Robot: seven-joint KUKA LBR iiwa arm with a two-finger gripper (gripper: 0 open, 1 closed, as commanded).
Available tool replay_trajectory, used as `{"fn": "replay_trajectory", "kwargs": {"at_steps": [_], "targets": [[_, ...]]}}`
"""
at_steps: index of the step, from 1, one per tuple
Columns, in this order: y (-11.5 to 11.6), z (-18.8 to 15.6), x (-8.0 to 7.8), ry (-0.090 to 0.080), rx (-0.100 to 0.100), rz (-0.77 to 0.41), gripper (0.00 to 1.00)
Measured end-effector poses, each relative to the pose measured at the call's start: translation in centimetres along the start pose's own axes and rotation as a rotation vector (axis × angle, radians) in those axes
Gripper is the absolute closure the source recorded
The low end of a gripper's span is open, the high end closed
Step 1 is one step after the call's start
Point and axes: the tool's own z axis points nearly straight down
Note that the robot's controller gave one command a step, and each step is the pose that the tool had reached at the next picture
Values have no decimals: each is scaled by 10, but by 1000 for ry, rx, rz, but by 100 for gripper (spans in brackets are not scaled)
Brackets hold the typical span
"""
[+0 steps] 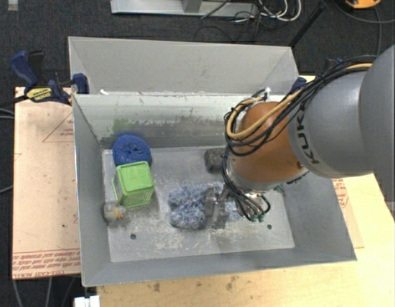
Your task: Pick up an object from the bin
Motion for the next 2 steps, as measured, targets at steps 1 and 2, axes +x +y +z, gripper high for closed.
{"fn": "replay_trajectory", "kwargs": {"at_steps": [1,2], "targets": [[0,0,0,0,0,-1,100],[15,-161,-5,-5,0,-9,100]]}}
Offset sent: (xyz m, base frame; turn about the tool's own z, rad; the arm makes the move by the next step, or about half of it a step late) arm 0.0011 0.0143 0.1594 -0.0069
